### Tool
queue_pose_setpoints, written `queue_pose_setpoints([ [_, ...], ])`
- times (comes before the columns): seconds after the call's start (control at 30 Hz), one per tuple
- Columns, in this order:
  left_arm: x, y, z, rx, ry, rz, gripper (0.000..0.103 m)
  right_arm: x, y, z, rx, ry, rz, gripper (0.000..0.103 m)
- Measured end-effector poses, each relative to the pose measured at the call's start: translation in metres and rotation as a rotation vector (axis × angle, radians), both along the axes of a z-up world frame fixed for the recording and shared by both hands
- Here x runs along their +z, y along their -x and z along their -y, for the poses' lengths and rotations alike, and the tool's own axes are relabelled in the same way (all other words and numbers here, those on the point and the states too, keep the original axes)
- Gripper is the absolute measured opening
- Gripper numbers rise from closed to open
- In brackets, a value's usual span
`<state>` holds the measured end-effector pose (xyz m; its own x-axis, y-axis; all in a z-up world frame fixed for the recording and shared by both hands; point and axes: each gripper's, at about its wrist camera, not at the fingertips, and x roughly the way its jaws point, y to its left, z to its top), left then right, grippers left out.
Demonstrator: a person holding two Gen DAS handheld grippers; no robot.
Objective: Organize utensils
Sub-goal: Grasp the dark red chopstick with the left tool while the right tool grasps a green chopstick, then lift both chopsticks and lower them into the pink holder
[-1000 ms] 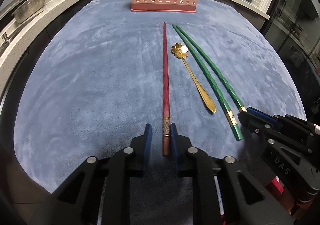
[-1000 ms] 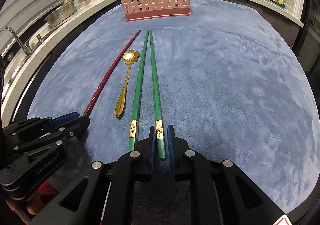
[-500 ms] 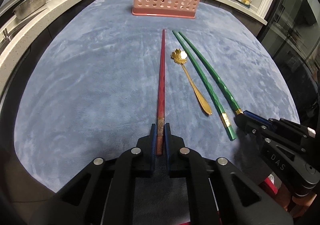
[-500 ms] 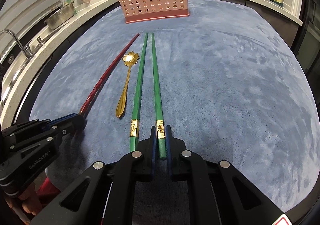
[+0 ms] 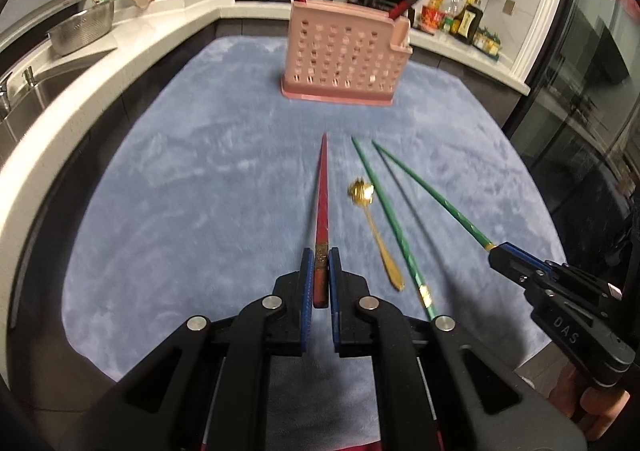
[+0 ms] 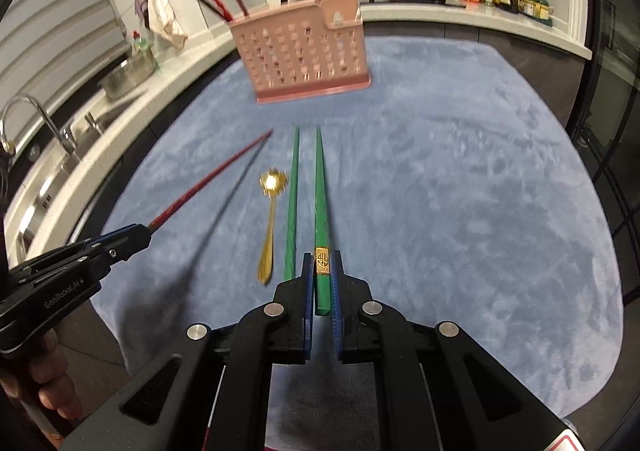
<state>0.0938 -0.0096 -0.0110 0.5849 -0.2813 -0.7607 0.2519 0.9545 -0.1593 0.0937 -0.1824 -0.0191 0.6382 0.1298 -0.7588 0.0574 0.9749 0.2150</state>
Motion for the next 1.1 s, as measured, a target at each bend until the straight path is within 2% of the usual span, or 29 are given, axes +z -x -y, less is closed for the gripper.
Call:
queue_pose_setpoints([
  [0.27,0.044,-0.010,-0.010,0.033,0.021,0.087,0.007,0.058,-0.004,0.015,-0.046,-0.012,0.131,0.008],
  [0.47,0.068,-0.023,-0.014,0.050,0.025,0.142,0.007,0.091,-0.012,0.026,-0.077,-0.013,0.193,0.008],
  [0.8,0.098,-0.044,-0.016,0.072,0.029,0.213,0.007,0.124,-0.027,0.035,-0.101,-0.017,0.273,0.008],
  [1.1,0.116,-0.060,-0.019,0.077,0.032,0.244,0.007,0.140,-0.040,0.038,-0.105,-0.001,0.319,0.008],
])
